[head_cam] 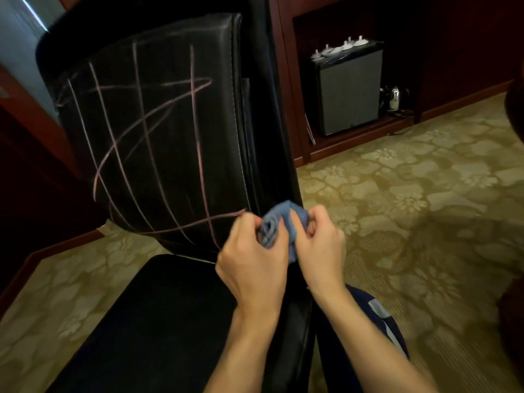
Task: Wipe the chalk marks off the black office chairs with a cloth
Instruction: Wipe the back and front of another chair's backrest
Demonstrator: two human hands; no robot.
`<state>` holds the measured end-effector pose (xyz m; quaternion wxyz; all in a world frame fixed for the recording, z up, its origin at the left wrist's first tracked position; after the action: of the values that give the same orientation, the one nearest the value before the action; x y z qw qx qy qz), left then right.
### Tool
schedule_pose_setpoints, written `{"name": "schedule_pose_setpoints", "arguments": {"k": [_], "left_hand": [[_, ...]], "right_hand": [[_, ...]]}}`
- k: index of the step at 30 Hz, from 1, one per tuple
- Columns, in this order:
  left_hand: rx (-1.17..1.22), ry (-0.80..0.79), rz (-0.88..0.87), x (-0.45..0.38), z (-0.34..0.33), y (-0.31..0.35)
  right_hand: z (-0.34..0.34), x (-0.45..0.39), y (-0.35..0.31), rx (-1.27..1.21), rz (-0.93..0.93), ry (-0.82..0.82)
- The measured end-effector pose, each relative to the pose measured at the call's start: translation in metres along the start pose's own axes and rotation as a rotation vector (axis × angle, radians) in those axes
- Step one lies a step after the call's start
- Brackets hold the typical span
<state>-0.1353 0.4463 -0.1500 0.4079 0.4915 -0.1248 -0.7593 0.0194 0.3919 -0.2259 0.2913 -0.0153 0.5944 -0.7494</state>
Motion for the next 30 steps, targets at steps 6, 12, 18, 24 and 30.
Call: {"name": "schedule_pose_setpoints", "arguments": {"k": [6,12,18,24,30], "left_hand": [[-0.124,-0.149,0.121,0.063,-0.033,-0.058],[0.072,0.005,0.075,0.042,0.005,-0.043],[0.308,0.081,0.085,-0.005,0.026,-0.009],[0.182,-0.091,0.29,0.047,-0.028,-0.059],[0.191,-0.162,0.419,0.082,-0.05,-0.099]], "right_hand": [[-0.021,0.048,0.082,0.143,-0.204,-0.169],[-0.003,0.036,0.024,-0.059,-0.027,-0.091],[0.016,-0.012,-0.048,-0.169,0.161,-0.032],[-0.021,0.019,0.049,-0.004,0.004,-0.171],[-0.026,0.038,0.085,0.14,-0.048,-0.219]]}}
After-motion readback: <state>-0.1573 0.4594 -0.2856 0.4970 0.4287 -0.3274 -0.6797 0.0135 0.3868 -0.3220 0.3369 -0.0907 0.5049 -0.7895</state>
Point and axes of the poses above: each hand's wrist, its own x-axis away from the middle knuckle, its own z-axis out of the back of the hand, y = z × x, the point moved 10 cm from there along -x, towards the middle knuckle, and after that the axes turned 4 degrees about x, right-handed, at the moved point
